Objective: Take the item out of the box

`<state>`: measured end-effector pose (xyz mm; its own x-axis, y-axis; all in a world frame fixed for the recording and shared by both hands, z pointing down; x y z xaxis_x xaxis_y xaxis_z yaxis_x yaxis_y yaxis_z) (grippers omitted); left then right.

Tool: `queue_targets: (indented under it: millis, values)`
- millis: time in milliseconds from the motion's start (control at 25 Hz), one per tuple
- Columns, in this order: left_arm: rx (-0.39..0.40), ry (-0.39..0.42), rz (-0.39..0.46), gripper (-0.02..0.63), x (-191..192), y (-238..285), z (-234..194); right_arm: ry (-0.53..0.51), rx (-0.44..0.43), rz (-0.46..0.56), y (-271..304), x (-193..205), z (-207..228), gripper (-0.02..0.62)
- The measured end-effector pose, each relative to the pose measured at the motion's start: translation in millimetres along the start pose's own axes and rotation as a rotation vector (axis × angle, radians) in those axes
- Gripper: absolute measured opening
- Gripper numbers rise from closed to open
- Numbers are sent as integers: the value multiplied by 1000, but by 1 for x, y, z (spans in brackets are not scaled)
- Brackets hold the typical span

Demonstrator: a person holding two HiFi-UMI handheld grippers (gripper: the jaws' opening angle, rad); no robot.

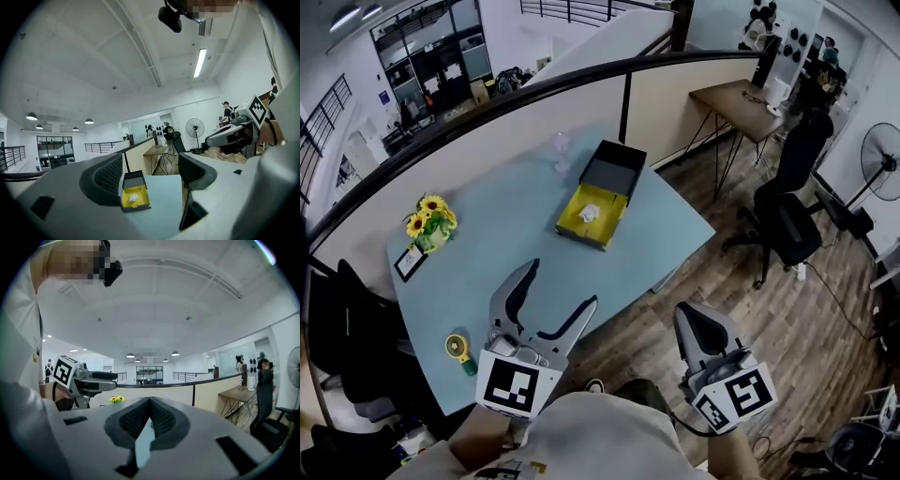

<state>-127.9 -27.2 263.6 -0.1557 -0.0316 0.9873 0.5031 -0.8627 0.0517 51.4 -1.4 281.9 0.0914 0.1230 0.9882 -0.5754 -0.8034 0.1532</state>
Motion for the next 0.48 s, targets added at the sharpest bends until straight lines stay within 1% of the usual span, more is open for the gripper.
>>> queue_targets:
  millis: [160, 280, 480]
  values:
    - [-6, 2, -6, 363, 7, 29, -14, -2, -7, -11, 24, 3, 23, 5]
    - [-27, 5, -15, 364, 12, 52, -20, -19, -28, -17, 43, 5, 43, 5]
    - [-65, 16, -33, 365, 13, 95, -30, 8, -79, -9, 79, 1, 85, 5]
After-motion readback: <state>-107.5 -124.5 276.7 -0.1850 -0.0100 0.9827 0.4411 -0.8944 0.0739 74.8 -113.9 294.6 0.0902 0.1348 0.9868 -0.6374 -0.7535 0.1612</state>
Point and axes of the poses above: the fingertips, and each gripper's own axes: y forward along the fingers, z to its right, x out of its underside, the point moved 2 cm from there along -y, backward along the fingers, and after that the axes turned 1 degree about x, right-handed, at the moved point
